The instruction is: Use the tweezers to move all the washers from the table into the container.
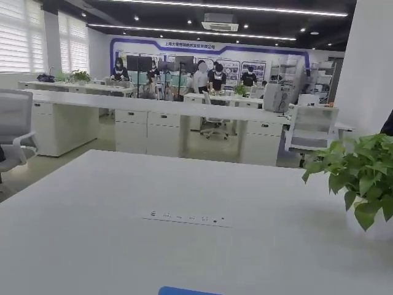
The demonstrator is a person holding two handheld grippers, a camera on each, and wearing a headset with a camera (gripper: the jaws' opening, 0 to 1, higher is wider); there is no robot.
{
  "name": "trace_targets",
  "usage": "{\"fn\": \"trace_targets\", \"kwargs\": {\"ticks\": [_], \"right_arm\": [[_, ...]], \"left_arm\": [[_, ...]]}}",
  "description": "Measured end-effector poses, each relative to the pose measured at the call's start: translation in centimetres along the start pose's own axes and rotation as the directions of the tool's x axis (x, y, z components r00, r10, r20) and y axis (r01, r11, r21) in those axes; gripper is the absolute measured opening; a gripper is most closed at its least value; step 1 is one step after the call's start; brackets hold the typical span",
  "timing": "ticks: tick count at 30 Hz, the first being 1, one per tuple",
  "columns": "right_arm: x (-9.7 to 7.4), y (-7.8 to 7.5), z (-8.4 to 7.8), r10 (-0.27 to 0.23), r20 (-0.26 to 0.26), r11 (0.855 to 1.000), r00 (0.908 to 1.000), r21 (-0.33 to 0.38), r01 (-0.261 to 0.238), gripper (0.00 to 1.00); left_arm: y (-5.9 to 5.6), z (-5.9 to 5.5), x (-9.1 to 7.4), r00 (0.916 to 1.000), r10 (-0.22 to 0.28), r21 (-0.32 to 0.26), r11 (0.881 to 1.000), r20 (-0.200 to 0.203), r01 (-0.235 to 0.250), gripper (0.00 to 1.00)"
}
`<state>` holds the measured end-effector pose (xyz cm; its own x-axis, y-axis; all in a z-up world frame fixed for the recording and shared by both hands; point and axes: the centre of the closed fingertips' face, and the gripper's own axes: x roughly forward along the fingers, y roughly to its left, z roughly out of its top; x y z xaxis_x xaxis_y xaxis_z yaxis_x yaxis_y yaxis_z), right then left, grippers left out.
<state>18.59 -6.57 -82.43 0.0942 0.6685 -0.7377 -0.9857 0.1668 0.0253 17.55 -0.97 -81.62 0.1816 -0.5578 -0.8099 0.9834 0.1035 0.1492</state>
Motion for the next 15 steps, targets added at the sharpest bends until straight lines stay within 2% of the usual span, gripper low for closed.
{"fn": "trace_targets", "kwargs": {"ticks": [2, 8, 10, 15], "right_arm": [[0.6, 0.2, 0.4, 0.021, 0.003, 1.000, 0.9998, -0.010, -0.021, 0.16], [2.4, 0.7, 1.0, 0.053, -0.007, 0.996, 0.9986, -0.066, -0.053, 0.16], [2.9, 1.1, 1.0, 0.072, -0.016, 0.993, 0.9972, -0.088, -0.074, 0.16], [3.7, 1.2, 0.5, 0.082, -0.028, 0.990, 0.9962, -0.117, -0.085, 0.13]], "left_arm": [[0.1, 0.5, -0.5, 0.9999, 0.013, 0.013, 1.000, 0.002, -0.013, 0.00], [0.0, 1.9, -1.2, 0.9999, 0.010, 0.032, 0.999, 0.008, -0.010, 0.00], [0.0, 2.2, -1.3, 0.9999, 0.010, 0.041, 0.999, 0.004, -0.010, 0.00], [0.0, 2.5, -1.4, 0.9999, 0.011, 0.045, 0.999, -0.004, -0.010, 0.00]]}}
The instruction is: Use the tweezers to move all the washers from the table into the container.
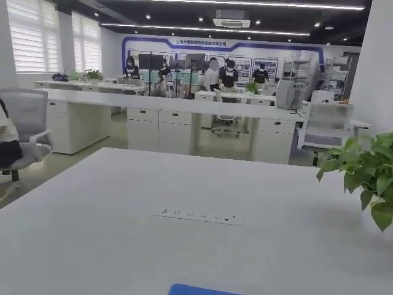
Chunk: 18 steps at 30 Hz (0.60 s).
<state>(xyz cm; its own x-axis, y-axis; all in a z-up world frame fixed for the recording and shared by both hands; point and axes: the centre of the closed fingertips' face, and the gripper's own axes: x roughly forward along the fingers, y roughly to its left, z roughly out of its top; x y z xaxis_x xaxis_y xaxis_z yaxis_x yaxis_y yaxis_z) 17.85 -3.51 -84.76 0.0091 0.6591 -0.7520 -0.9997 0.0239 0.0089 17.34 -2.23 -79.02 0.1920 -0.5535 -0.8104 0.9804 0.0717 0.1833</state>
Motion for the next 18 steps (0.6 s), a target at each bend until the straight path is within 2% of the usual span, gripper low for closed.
{"fn": "trace_targets", "kwargs": {"ticks": [6, 12, 18], "right_arm": [[0.7, -0.3, 0.2, 0.005, 0.010, 0.999, 0.9999, -0.036, -0.005, 0.07], [1.2, -1.2, 1.6, -0.024, 0.050, 0.998, 0.9985, -0.052, 0.027, 0.07], [1.4, -2.5, 2.5, -0.054, 0.088, 0.998, 0.9946, -0.038, 0.058, 0.07]], "left_arm": [[0.2, -0.1, -0.3, 0.9999, -0.005, -0.007, 1.000, -0.012, 0.005, 0.00], [1.1, -0.1, -1.0, 0.9998, 0.005, -0.004, 1.000, -0.021, -0.005, 0.00], [2.4, -0.2, -1.4, 0.9989, 0.019, 0.009, 1.000, -0.042, -0.019, 0.00]]}}
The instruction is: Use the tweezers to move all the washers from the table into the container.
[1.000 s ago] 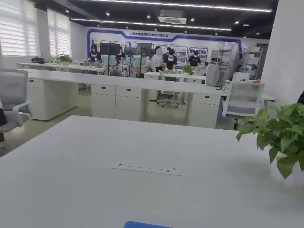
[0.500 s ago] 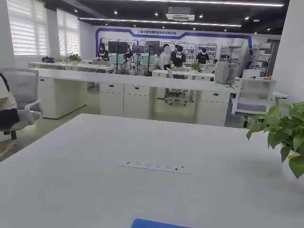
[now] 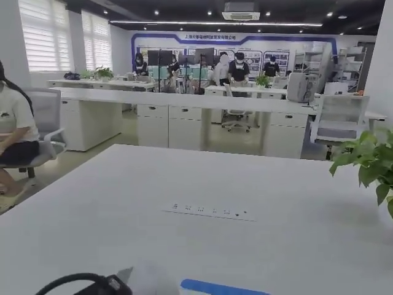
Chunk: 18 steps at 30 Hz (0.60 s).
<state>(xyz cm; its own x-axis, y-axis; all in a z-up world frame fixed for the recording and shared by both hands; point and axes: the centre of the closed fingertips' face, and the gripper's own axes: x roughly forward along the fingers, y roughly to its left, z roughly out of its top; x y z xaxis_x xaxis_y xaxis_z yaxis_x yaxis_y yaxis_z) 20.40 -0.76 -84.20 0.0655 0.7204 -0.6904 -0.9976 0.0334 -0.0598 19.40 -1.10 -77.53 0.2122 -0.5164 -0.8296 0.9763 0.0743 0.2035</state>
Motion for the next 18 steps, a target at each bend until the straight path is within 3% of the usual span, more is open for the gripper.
{"fn": "trace_targets", "kwargs": {"ticks": [13, 18], "right_arm": [[0.8, -0.6, 0.3, -0.001, 0.019, 1.000, 0.9998, 0.006, 0.000, 0.06], [1.1, -0.7, 0.0, 0.003, 0.016, 1.000, 0.9999, 0.021, -0.004, 0.07]], "left_arm": [[1.0, -0.3, 0.3, 0.9977, -0.032, 0.044, 0.998, -0.060, 0.034, 0.00], [1.2, -0.1, 0.5, 0.9975, -0.038, 0.049, 0.998, -0.059, 0.041, 0.00]]}}
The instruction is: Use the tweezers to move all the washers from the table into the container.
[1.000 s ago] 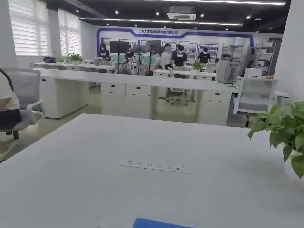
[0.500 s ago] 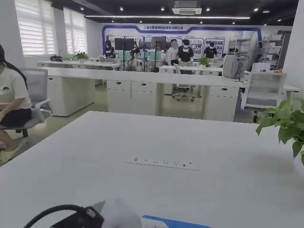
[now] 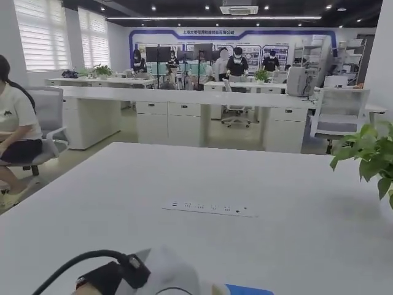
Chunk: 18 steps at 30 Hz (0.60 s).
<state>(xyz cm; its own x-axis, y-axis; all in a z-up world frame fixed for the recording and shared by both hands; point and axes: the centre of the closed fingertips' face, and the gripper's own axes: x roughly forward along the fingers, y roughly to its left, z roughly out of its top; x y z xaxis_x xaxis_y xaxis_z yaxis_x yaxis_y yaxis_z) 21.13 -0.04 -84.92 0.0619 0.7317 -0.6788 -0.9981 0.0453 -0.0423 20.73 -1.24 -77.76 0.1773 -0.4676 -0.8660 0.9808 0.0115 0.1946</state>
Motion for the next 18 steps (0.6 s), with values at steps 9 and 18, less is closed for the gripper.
{"fn": "trace_targets", "kwargs": {"ticks": [9, 18], "right_arm": [[-0.8, 0.7, 2.2, 0.060, 0.083, 0.991, 0.9948, 0.118, -0.070, 0.13], [-1.1, -0.9, 1.6, 0.018, 0.064, 0.984, 0.9978, 0.176, -0.029, 0.03]], "left_arm": [[0.5, 0.3, 0.3, 0.9980, -0.062, -0.040, 0.997, 0.012, 0.063, 0.00], [1.1, -0.6, 1.8, 0.9918, -0.051, -0.238, 0.968, 0.117, 0.078, 0.04]]}}
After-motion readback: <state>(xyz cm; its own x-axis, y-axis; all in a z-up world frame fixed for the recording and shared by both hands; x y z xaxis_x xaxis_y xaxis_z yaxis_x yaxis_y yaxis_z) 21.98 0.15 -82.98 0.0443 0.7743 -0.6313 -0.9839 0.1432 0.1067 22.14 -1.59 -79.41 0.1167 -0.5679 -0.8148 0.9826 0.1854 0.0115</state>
